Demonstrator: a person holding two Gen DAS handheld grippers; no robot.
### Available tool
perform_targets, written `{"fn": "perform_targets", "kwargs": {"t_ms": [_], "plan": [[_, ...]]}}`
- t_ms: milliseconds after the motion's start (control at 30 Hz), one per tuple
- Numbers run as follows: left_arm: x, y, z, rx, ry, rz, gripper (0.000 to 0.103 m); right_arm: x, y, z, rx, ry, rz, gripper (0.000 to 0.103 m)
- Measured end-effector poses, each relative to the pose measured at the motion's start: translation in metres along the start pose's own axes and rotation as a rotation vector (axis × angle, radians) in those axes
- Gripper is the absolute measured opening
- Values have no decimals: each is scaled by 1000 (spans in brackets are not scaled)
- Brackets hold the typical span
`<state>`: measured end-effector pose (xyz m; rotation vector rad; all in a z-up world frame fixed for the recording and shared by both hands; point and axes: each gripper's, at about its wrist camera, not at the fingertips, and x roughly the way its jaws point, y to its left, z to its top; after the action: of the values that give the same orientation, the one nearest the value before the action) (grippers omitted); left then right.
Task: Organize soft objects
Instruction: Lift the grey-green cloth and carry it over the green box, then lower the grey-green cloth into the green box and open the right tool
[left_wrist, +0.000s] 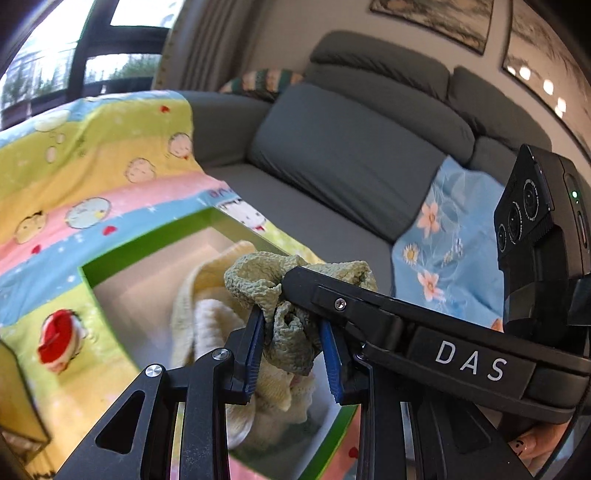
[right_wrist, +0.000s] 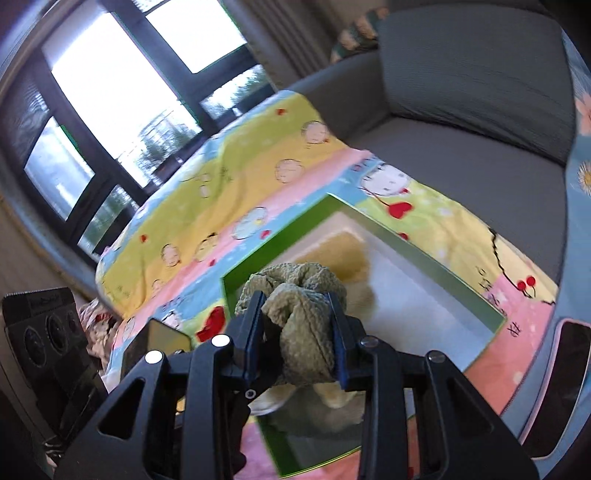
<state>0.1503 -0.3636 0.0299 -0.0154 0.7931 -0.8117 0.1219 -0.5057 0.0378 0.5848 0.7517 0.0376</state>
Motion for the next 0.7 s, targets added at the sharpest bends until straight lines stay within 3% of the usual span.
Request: {"fn": "perform_targets", "kwargs": {"t_ms": [167,433,700], "plan": [[26,-4,-4,6,62,-24,30,10,-23,-1,64,28,-76,33],[51,-1,-9,-31,142,-23,30,26,-40,-4,115,84,-124,34],[52,1,-11,-73,162,-33,30,29,-45,-6,128,98,-139,36]]}}
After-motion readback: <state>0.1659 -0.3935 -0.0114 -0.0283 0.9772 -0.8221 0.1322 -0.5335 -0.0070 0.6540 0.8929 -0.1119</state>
